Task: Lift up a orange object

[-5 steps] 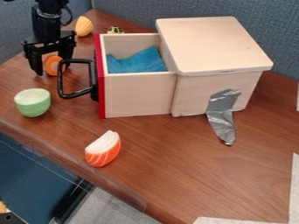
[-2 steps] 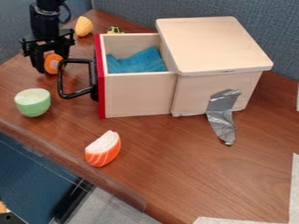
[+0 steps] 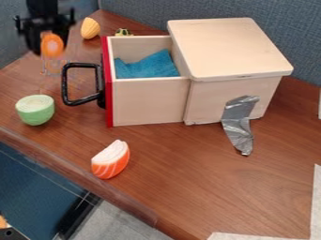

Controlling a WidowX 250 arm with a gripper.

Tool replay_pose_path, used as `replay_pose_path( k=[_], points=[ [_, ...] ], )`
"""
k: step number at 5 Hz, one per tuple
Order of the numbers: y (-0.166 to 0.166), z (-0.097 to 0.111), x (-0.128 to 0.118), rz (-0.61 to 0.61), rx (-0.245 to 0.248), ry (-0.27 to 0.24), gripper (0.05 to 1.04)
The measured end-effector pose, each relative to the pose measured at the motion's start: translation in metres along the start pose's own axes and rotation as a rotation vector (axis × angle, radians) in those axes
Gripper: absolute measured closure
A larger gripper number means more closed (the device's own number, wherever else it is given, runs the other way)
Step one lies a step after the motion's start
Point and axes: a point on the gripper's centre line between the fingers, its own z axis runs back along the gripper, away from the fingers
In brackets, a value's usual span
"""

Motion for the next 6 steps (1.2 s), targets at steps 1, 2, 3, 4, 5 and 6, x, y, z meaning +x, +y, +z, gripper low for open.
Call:
replay_pose_path(
  k=[1,2,3,4,5,6],
  points=[
    [0.001,0.021,0.002,-0.078,-0.039,-0.041,0.392],
    [0.0,0.039,-0.004,-0.126,-0.08,-0.059,0.392],
    [-0.008,0.052,-0.02,-0.185,-0.111,-0.063,0.392],
    [-0.019,0.07,-0.043,-0.242,-0.139,-0.04,0.392],
    [-0.031,0.082,-0.068,-0.284,-0.154,-0.008,0.392],
    [-0.039,0.088,-0.082,-0.317,-0.157,0.003,0.392]
  ],
)
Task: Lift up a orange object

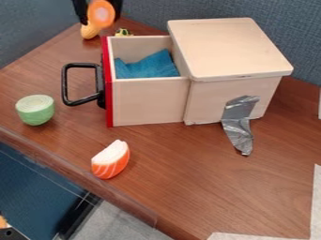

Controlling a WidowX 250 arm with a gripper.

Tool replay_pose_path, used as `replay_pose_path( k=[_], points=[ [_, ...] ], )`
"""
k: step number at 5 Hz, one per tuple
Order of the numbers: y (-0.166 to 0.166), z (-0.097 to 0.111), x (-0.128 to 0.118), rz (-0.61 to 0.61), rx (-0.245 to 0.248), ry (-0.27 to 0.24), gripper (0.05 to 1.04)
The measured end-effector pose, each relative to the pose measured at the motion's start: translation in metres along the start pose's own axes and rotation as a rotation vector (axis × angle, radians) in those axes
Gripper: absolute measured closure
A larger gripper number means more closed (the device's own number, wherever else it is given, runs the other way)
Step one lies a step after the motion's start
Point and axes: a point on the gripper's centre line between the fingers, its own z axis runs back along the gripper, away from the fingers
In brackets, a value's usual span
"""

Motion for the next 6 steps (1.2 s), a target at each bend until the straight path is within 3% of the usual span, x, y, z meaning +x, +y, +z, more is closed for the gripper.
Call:
replay_pose_path(
  k=[1,3,6],
  points=[
    [-0.013,-0.001,-0.007,-0.033,-0.003,-0.023,0.392],
    [-0.025,-0.024,-0.035,-0.125,0.022,-0.032,0.392],
    [-0.036,-0.04,-0.054,-0.178,0.017,-0.033,0.392]
  ],
)
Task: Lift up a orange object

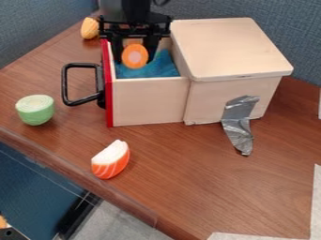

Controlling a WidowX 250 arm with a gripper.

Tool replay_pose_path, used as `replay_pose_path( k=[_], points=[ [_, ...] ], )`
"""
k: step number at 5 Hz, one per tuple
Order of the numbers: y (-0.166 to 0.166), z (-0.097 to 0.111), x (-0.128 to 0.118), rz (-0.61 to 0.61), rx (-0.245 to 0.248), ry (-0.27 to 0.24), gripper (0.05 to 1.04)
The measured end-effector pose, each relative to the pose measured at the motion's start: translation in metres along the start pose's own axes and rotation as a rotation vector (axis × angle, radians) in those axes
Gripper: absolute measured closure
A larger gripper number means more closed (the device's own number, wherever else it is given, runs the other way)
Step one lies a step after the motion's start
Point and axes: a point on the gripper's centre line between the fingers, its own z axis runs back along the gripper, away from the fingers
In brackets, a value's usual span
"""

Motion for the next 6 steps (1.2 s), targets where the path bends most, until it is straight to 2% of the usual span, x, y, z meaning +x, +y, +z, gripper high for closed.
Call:
replay_pose_path(
  k=[2,3,4,6],
  points=[
    [-0.015,-0.008,-0.008,-0.027,-0.015,0.005,0.392],
    [-0.019,-0.012,-0.006,-0.014,-0.008,0.007,0.327],
    [-0.021,-0.013,-0.001,-0.013,-0.001,0.0,0.094],
    [-0.01,-0.006,0.003,0.015,-0.009,0.05,0.083]
  ],
)
